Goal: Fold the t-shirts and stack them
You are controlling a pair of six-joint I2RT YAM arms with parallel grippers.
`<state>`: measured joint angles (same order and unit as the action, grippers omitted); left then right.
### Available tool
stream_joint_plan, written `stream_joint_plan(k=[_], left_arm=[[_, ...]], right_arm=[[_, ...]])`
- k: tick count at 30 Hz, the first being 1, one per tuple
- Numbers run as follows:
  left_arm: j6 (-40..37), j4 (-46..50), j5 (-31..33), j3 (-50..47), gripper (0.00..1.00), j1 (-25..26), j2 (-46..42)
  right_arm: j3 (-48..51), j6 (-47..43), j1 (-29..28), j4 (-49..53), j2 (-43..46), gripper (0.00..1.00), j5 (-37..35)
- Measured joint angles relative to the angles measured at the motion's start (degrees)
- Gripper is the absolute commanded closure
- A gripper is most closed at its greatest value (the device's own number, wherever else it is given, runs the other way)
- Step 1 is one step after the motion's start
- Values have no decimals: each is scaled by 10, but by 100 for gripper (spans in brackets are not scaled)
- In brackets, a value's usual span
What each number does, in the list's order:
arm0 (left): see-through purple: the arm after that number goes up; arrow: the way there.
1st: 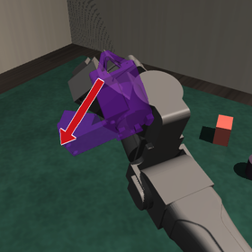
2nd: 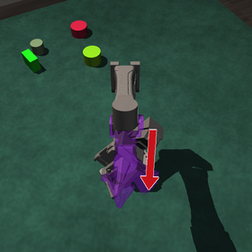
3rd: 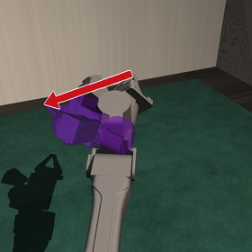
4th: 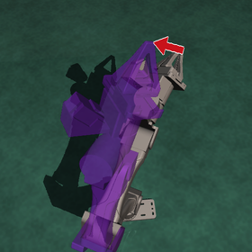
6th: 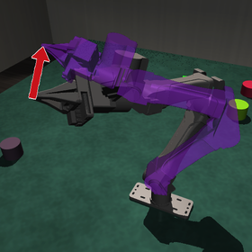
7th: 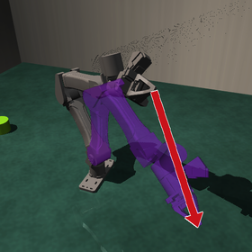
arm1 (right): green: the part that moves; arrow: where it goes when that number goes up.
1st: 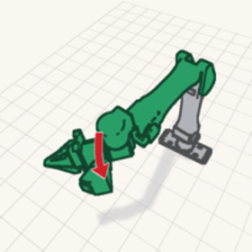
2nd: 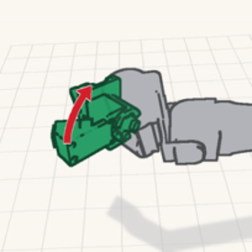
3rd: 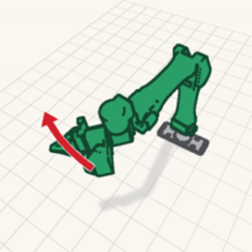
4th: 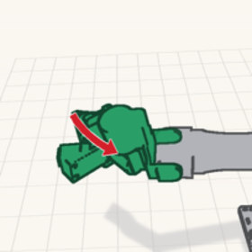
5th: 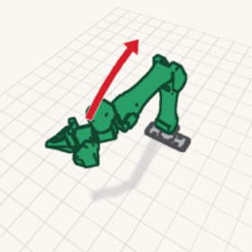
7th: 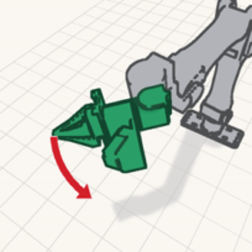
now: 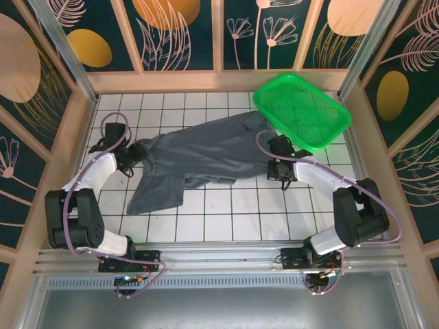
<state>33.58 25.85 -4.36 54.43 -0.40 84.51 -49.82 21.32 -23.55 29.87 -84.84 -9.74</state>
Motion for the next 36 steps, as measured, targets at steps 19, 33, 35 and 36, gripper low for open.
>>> stream_joint_plan(k=[19, 33, 35, 36], left_arm=[[-20, 90, 149, 70, 51, 142, 130], [-21, 138, 229, 118, 60, 176, 214], [-21, 138, 231, 118, 65, 176, 214], [-23, 138, 233, 118, 68, 176, 214]], right_arm=[[-4, 6, 0, 0, -23, 100, 10], [-4, 17, 0, 0, -23, 100, 12], [-3, 18, 0, 0, -23, 100, 12], [-2, 19, 0, 0, -23, 100, 12]])
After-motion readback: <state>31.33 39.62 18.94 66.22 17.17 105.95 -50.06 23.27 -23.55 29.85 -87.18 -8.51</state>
